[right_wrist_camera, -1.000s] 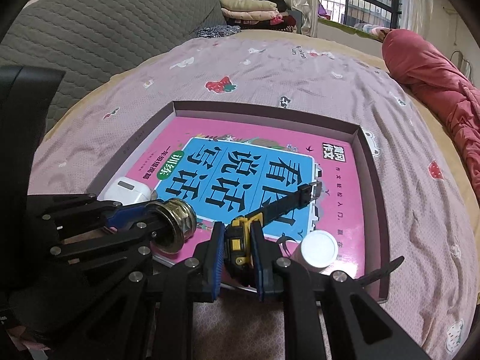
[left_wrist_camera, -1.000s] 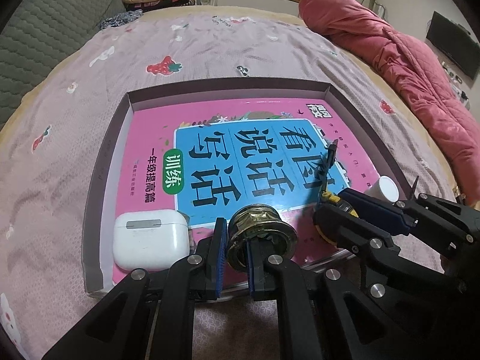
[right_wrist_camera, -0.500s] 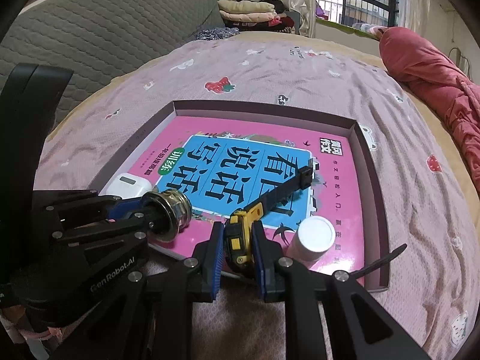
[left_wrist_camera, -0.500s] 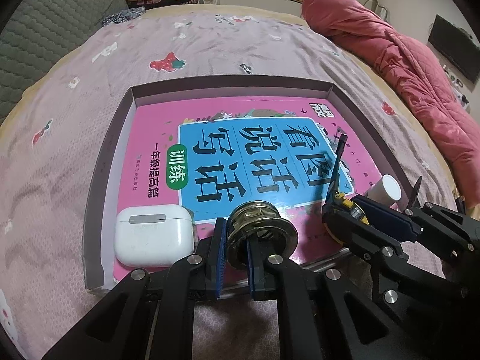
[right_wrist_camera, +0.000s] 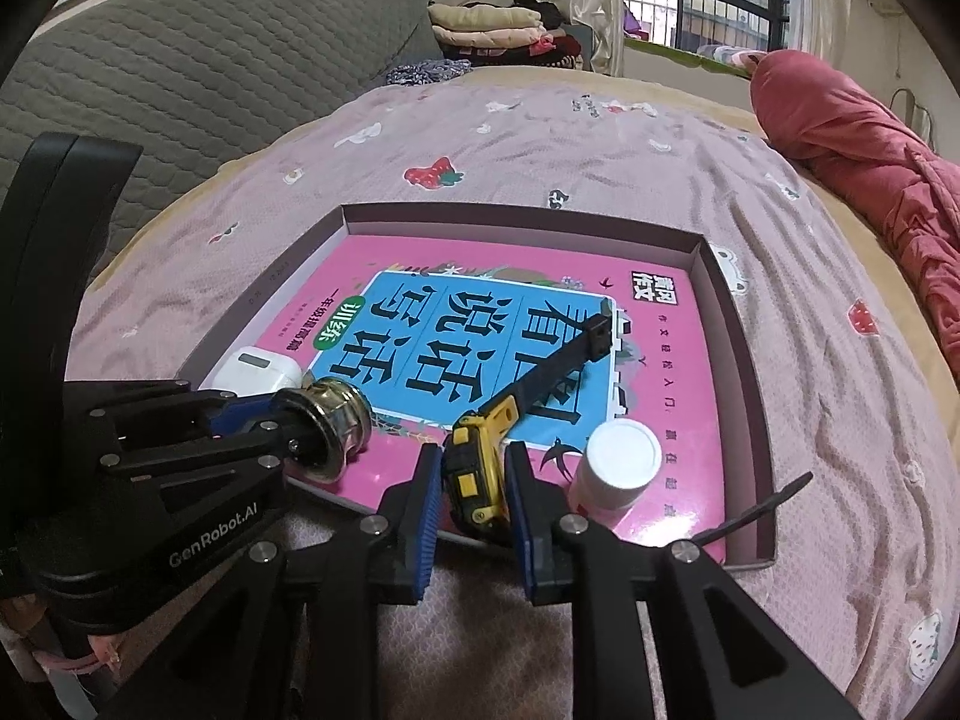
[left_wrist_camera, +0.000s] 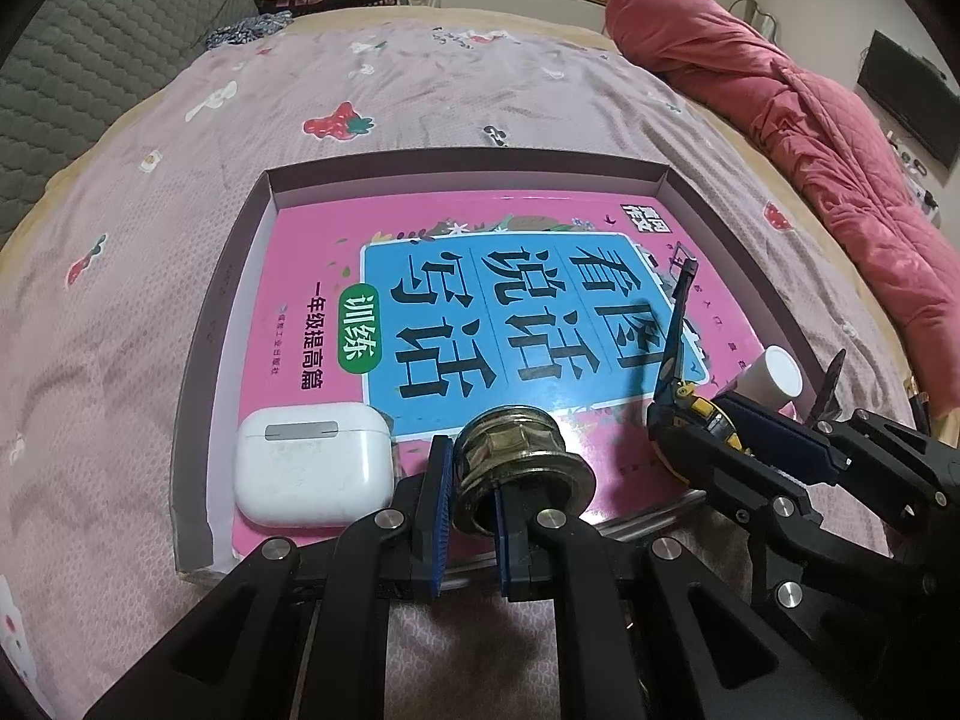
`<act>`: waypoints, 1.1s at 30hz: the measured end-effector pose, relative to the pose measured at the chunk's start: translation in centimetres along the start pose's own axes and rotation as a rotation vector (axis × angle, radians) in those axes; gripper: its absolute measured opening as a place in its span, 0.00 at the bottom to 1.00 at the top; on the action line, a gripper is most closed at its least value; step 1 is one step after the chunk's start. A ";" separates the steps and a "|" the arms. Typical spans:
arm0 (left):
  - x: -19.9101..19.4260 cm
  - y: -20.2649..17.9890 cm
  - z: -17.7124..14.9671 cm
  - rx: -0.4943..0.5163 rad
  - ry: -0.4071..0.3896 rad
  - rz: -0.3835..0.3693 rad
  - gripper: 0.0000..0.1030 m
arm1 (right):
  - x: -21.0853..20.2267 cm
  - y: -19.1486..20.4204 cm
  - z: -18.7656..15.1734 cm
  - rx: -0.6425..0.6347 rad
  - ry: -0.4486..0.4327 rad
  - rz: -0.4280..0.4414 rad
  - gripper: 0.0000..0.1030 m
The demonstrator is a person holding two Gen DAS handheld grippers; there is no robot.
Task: Organize rigid objects
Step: 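Lower the cylinder onto the book with the left tool while the right tool lowers the watch beside the bottle, then open the left tool to release the cylinder while the right tool releases the watch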
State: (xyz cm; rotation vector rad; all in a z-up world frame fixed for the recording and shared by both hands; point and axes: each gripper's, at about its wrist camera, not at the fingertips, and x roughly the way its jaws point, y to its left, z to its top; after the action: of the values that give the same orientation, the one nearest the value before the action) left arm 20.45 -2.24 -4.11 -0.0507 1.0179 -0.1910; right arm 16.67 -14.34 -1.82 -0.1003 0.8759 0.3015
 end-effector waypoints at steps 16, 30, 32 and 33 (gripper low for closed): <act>-0.6 0.5 0.3 0.001 0.006 0.016 0.17 | -3.0 -1.2 -0.4 0.039 -0.060 -0.024 0.39; -1.2 0.6 0.0 -0.011 0.015 0.012 0.27 | -5.1 -1.6 -1.0 0.081 -0.093 -0.004 0.39; -1.3 0.5 -0.1 -0.010 0.016 0.014 0.27 | -5.3 -1.6 -1.0 0.084 -0.096 -0.004 0.40; -1.4 0.5 -0.2 -0.008 0.015 0.016 0.27 | -5.4 -1.6 -1.0 0.084 -0.099 -0.005 0.40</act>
State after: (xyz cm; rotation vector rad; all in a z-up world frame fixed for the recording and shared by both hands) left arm 19.58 -1.49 -3.10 -0.0485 1.0342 -0.1733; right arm 13.21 -17.27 1.61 -0.0092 0.7894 0.2624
